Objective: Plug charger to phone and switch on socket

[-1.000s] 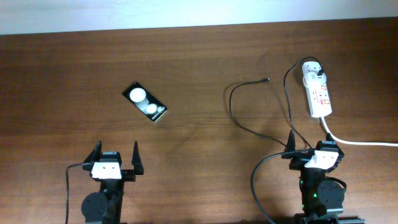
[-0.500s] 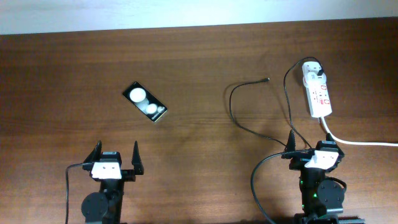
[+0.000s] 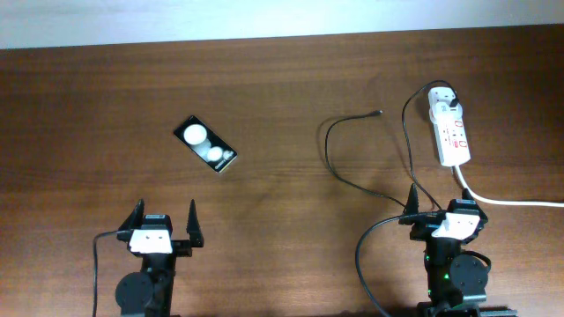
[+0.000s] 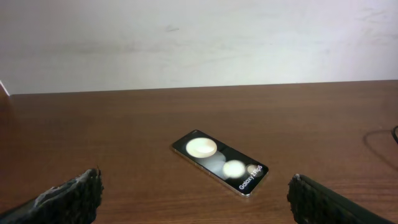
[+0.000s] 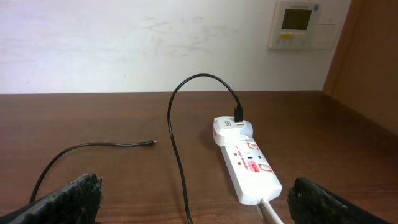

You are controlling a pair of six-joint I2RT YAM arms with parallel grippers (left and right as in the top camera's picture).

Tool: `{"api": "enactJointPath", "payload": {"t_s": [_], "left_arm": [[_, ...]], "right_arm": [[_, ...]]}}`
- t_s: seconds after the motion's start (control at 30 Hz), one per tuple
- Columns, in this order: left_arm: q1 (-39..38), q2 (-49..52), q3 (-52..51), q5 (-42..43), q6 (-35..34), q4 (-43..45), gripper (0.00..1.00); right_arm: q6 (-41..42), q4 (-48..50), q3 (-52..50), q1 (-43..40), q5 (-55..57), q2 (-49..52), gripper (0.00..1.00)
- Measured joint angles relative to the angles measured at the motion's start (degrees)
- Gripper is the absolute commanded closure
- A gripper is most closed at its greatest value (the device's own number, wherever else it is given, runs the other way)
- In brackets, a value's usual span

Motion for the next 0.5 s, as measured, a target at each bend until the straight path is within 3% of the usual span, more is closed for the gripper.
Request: {"api": "enactJointPath", "payload": {"t_s": [0.13,0.2,0.3,0.5], "left_arm": [[0.00,0.07,-0.15,0.00,0.02,4.83,0.01],[0.00,0.24,-0.07,-0.22,0.11,15.54,0.01],[0.00,0.20,-0.13,-0.20,0.20,23.43,0.01],[0.00,1.03,2.64,-4.07,0.20,23.43,0.01]], "right_arm": [[0.00,0.00,0.00,0.00,0.00,0.00,0.01],[0.00,0.00,0.00,0.00,0.00,0.00,0.01],[0.02,0.00,-0.02,0.00,0.00,0.00,0.01],[0.00,0.00,-0.02,0.00,0.02,0.00,0.01]]}}
